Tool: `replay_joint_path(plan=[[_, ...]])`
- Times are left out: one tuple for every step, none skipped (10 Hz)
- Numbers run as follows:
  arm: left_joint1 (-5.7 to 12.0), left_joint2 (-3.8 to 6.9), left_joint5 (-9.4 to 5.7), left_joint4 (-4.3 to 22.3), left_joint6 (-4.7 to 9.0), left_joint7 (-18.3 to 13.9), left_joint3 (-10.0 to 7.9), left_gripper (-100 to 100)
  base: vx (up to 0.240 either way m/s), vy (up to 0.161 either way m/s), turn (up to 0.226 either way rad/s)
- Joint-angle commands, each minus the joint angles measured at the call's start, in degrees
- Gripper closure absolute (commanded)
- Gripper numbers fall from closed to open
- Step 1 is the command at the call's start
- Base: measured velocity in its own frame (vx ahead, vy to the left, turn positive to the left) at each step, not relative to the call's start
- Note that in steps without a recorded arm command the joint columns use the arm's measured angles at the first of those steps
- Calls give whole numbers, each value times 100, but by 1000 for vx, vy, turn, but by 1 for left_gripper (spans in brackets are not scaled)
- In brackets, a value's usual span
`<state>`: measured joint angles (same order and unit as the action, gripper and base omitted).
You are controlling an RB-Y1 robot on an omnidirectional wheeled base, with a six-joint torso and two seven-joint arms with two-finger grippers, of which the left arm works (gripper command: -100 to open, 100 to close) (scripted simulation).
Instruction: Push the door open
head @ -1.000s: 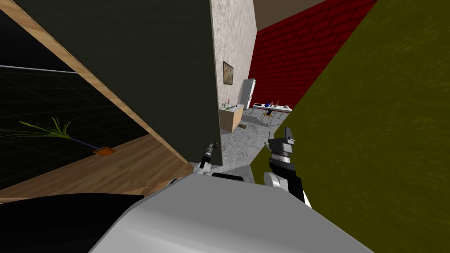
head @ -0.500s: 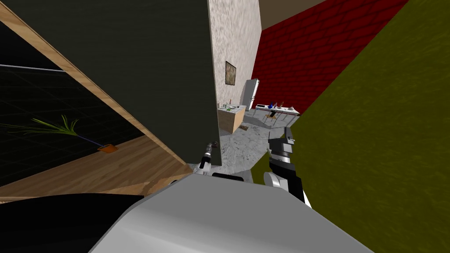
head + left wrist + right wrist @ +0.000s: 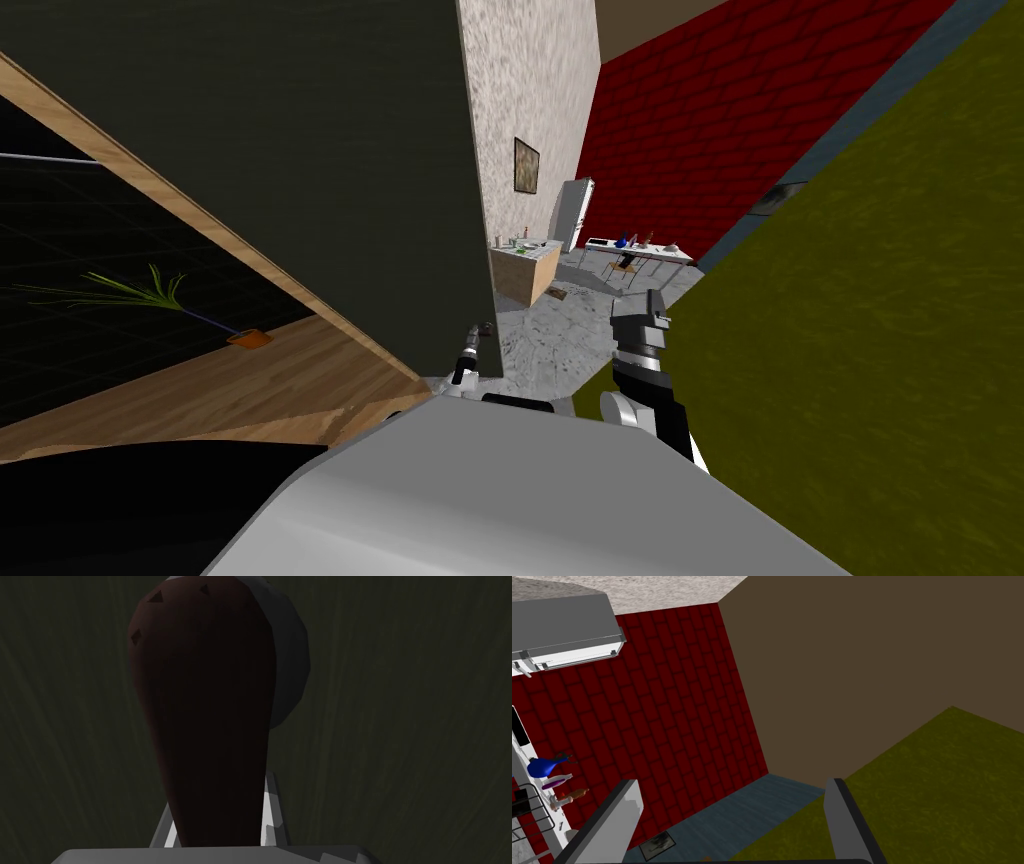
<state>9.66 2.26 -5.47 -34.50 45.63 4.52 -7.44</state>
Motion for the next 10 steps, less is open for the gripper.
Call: replay_joint_path(plan=[[68, 46, -55, -17, 43, 114, -117, 100, 194, -32, 71], [68, 46, -55, -17, 43, 114, -117, 100, 132, -13, 22], [76, -32, -106, -23, 57, 238, -215, 100, 199, -40, 83], [80, -95, -131, -25, 64, 298, -262, 100, 274, -35, 121], [85, -214, -165, -29, 74, 380, -327, 100, 278, -34, 123], [89, -341, -192, -32, 82, 446, -379, 100, 233, -40, 119], [92, -472, -213, -34, 88, 498, -420, 100, 167, -69, 93], [45, -371, -202, -89, 58, 459, -405, 100, 71, -26, 40], [63, -215, -212, -91, 77, 482, -480, 100, 146, -4, 92], [67, -169, -212, -88, 79, 489, -506, 100, 204, -29, 118]])
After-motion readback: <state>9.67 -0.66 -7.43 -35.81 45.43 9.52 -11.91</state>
